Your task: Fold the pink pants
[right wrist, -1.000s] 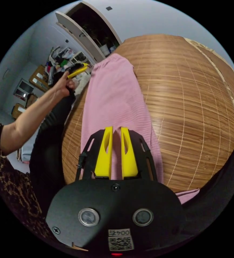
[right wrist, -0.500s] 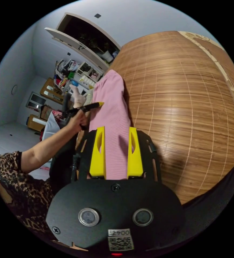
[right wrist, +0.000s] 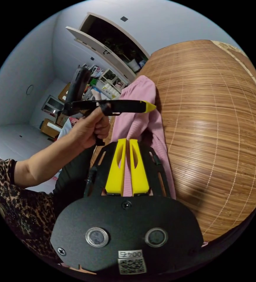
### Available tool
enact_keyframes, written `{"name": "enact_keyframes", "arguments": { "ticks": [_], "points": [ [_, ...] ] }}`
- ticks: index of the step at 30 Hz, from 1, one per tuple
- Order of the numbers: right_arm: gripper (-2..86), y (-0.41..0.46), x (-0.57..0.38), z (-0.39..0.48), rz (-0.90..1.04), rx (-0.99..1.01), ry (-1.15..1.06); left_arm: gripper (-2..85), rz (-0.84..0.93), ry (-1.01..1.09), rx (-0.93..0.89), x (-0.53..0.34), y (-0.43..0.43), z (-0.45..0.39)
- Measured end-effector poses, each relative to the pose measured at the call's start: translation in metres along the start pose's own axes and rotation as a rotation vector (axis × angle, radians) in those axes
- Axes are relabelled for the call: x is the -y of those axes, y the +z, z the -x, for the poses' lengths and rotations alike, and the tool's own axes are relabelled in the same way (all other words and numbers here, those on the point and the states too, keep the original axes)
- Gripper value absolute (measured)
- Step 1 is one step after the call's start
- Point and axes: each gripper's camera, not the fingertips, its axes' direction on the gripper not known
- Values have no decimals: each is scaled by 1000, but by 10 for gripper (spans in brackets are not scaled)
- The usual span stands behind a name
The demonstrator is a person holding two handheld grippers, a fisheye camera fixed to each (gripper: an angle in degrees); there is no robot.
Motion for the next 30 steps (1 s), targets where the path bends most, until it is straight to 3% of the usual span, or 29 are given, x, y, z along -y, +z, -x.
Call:
{"name": "enact_keyframes", "arguments": {
  "ticks": [5, 8, 10, 15, 22, 30],
  "points": [
    [36, -7, 4, -13, 21, 53, -29, 40, -114, -26, 7, -33, -21, 23],
    [56, -14, 7, -35, 8, 144, 10, 27, -218, -131, -141, -60, -31, 59],
    [89, -23, 5, -66, -62, 309, 114, 23, -278, -212, -277, -80, -31, 91],
    [148, -28, -8, -138, -206, 656, 407, 19, -335, -292, -419, -110, -25, 132],
    [177, -23, 10, -163, -143, 600, 532, 18, -369, -265, -507, -124, -26, 157],
    [183, -4, 40, -184, -148, 558, 689, 18, -354, -200, -486, -123, -30, 165]
  ]
}}
